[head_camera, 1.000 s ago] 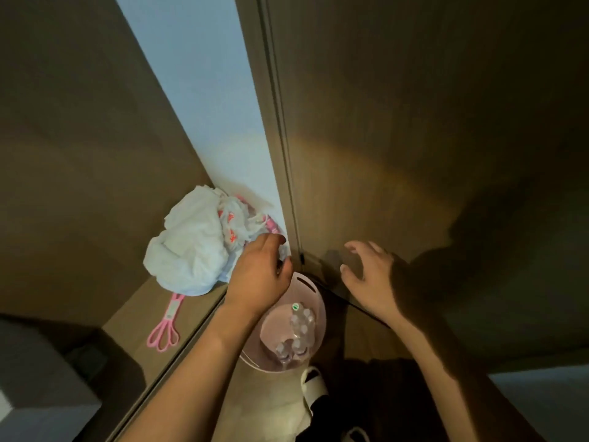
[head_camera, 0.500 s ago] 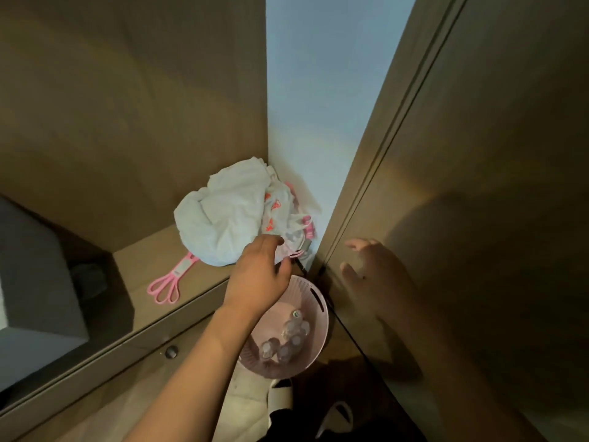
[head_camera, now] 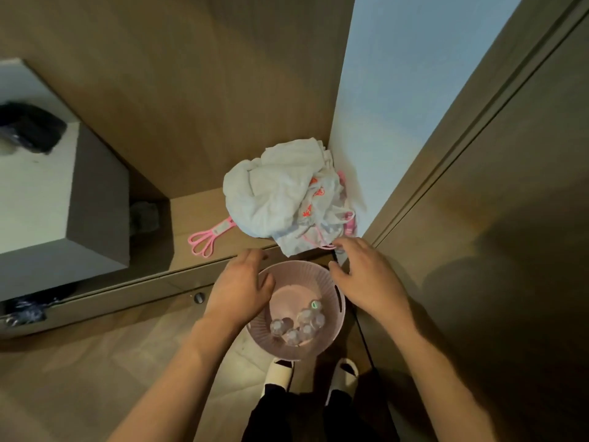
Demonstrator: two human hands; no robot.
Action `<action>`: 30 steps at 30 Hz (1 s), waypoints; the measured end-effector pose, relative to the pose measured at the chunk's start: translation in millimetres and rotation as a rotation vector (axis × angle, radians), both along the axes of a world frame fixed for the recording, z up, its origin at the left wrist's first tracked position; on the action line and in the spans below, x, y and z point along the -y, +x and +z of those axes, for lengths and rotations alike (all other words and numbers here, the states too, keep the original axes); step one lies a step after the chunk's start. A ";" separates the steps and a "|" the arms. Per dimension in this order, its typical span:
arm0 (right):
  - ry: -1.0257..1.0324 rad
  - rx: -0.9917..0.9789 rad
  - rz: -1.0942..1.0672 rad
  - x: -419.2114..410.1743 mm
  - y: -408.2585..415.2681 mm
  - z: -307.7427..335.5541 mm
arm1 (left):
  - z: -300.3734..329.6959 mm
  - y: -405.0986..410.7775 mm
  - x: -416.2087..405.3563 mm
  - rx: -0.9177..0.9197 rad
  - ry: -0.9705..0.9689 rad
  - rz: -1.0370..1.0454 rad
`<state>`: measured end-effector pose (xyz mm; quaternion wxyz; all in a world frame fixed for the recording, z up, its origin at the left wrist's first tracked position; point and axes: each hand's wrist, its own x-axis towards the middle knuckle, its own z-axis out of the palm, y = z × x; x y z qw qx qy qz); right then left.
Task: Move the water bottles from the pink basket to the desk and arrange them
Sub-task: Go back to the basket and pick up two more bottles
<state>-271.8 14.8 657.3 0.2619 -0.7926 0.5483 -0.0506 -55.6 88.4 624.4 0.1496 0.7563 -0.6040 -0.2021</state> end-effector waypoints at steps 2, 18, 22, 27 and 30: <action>0.043 0.016 0.046 3.2 -7.2 -13.3 | -1.8 -11.5 -5.4 0.004 0.016 0.040; 0.199 -0.070 0.121 25.4 -15.4 -158.0 | -120.6 -36.3 -3.9 -0.109 0.246 0.033; 0.245 -0.161 0.184 26.6 -3.5 -270.3 | -222.4 -38.9 30.4 -0.072 0.255 -0.146; 0.230 -0.232 0.287 20.0 9.4 -432.4 | -357.7 -35.2 56.3 0.036 0.273 -0.207; 0.233 -0.333 0.367 10.3 11.1 -520.6 | -434.9 -32.2 47.5 0.059 0.276 -0.204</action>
